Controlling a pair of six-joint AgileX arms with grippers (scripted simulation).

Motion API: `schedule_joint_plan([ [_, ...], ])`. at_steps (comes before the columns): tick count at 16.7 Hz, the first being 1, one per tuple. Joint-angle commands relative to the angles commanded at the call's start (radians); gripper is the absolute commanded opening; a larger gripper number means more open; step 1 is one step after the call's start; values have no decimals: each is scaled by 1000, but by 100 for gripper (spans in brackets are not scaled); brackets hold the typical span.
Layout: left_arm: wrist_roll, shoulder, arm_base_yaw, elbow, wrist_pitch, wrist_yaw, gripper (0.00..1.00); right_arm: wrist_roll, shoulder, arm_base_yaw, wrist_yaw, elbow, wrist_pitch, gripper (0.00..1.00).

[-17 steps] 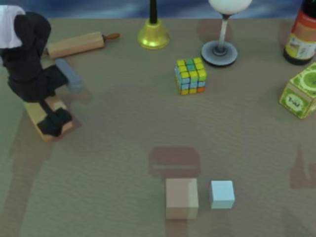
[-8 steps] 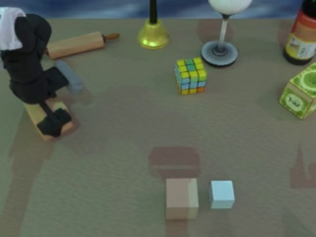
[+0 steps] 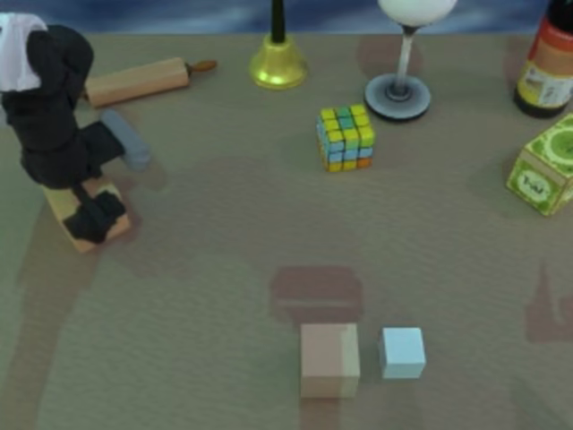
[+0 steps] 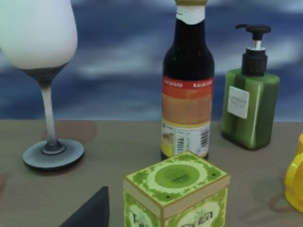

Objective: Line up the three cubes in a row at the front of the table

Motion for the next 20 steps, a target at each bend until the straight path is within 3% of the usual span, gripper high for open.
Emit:
schedule_joint_plan([
  [2,0,0,0,0,0,0,0,0,0,0,0,0,0,100],
  [11,-1,-11,0,3,-10,3,0,0,0,0,0,0,0,100],
  [20,-4,-89,19,161,-247,3,0,0,0,0,0,0,0,100],
])
